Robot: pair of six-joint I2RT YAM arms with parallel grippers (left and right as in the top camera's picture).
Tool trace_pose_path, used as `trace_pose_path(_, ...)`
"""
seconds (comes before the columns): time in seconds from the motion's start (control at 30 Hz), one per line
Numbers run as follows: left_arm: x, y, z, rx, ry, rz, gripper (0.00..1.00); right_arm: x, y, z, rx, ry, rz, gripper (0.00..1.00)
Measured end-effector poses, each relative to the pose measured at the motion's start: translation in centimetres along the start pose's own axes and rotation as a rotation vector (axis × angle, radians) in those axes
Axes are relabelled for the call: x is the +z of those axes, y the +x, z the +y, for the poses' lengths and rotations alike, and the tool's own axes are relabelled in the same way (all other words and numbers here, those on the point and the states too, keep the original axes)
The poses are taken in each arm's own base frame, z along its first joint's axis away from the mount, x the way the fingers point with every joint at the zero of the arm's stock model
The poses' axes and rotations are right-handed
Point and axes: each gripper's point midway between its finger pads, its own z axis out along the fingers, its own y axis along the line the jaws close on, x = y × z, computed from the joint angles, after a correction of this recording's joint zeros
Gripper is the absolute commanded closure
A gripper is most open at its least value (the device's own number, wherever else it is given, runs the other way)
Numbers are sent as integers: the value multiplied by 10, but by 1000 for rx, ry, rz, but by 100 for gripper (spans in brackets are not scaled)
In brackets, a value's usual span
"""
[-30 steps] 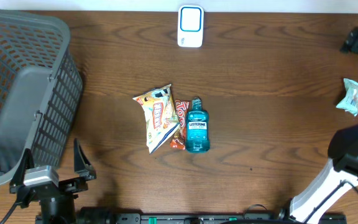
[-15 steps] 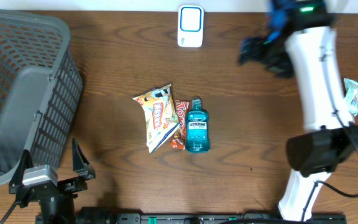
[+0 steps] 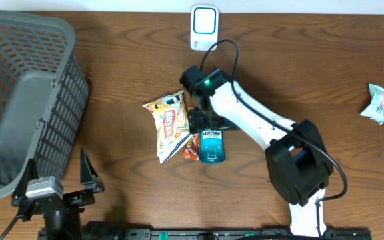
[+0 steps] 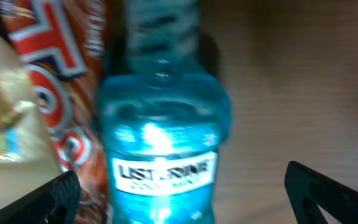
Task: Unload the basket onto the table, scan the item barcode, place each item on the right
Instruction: 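Reach the right gripper to the blue Listerine bottle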
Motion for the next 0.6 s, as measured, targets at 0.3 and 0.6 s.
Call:
trace_pose_path(0.3, 0, 0, 0, 0, 0, 0, 2, 28, 29, 2, -47, 139, -47, 17)
trace_pose_path(0.6, 0, 0, 0, 0, 0, 0, 2, 33, 33, -9, -51, 197, -57, 50)
